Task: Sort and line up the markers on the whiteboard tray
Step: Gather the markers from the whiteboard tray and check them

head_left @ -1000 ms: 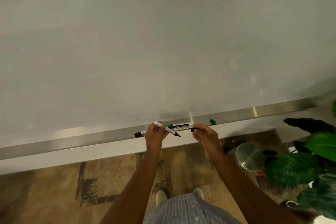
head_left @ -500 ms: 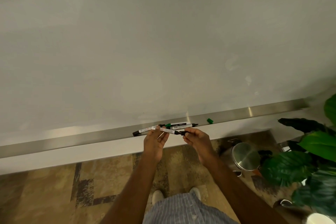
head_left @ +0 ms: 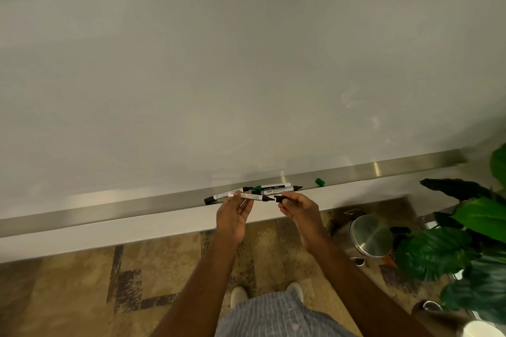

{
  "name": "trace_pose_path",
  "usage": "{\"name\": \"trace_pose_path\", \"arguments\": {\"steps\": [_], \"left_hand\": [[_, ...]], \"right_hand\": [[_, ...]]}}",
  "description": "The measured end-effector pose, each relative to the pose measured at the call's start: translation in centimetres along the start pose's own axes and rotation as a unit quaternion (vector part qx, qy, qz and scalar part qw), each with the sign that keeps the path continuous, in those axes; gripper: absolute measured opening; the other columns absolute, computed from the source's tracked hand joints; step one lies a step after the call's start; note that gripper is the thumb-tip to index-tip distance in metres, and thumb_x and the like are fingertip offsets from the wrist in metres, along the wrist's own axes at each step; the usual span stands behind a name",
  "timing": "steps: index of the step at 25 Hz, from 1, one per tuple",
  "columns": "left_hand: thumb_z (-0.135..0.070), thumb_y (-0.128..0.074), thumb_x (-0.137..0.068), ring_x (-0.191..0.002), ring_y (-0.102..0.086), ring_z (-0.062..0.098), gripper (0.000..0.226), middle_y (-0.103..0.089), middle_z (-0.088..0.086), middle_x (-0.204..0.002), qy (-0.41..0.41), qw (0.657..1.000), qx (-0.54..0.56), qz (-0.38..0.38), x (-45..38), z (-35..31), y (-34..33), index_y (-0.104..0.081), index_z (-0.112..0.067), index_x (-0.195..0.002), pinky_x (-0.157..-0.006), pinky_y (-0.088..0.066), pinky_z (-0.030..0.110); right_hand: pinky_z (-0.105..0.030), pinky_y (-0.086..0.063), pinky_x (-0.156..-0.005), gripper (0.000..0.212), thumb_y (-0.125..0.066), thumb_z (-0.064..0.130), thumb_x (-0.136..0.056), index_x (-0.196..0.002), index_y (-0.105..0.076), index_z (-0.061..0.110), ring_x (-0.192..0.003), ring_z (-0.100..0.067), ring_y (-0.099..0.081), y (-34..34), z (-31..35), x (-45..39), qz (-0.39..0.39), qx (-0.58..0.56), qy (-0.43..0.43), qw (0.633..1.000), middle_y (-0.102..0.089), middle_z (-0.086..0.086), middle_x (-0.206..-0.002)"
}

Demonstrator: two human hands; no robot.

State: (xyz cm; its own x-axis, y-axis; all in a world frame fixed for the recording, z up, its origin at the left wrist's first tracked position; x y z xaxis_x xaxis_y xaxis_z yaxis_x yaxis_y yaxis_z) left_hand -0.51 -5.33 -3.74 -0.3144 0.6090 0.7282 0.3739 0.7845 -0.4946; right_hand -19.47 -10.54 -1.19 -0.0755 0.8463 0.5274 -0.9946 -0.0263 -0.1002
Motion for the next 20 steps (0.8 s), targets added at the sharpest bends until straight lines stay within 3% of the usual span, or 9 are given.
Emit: {"name": "trace_pose_path", "arguments": {"steps": [9,14,20], "left_hand": [[-0.003,-0.063,-0.094,-0.102,-0.070,0.032,0.006,-0.074,0.017,-0.102,0.009,0.999,-0.033,0.030,0.4,0.1,-0.2,-0.066,-0.003,-0.100,-0.084,-0.058,0.038],[-0.007,-0.063,-0.096,-0.096,-0.074,0.032,0.009,-0.079,0.014,-0.094,-0.010,0.998,-0.057,0.015,0.3,-0.5,0.2,-0.064,-0.006,-0.105,-0.070,-0.065,0.035],[-0.010,-0.057,-0.100,-0.097,-0.073,0.030,0.010,-0.075,0.015,-0.101,-0.006,0.998,-0.062,0.022,0.2,-0.2,-0.5,-0.064,-0.005,-0.103,-0.070,-0.064,0.033]], "right_hand": [[-0.021,-0.059,-0.080,0.024,-0.068,0.008,-0.092,-0.115,-0.072,0.014,-0.097,-0.016,-0.072,-0.7,-0.2,0.2,0.011,0.127,0.040,0.991,-0.075,-0.001,-0.103],[-0.010,-0.049,-0.074,0.021,-0.070,0.014,-0.092,-0.113,-0.073,0.018,-0.090,-0.002,-0.066,-1.1,0.2,0.2,-0.003,0.256,0.105,0.961,-0.072,0.009,-0.097],[-0.003,-0.049,-0.063,0.017,-0.074,0.013,-0.089,-0.104,-0.077,0.020,-0.080,-0.001,-0.069,-0.3,1.2,-0.8,0.007,0.254,0.108,0.961,-0.074,0.015,-0.086]]}}
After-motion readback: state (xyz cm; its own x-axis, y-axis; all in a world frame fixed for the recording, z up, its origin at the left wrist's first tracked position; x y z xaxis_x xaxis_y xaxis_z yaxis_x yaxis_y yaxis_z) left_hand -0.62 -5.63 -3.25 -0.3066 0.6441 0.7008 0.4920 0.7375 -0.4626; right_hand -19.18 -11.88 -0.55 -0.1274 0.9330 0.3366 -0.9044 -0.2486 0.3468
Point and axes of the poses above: each hand's wrist, its own x-axis away from the middle knuckle, its own y-axis out of the back of the hand, z = x × y, the point moved 6 cm from there along -x, towards the middle knuckle
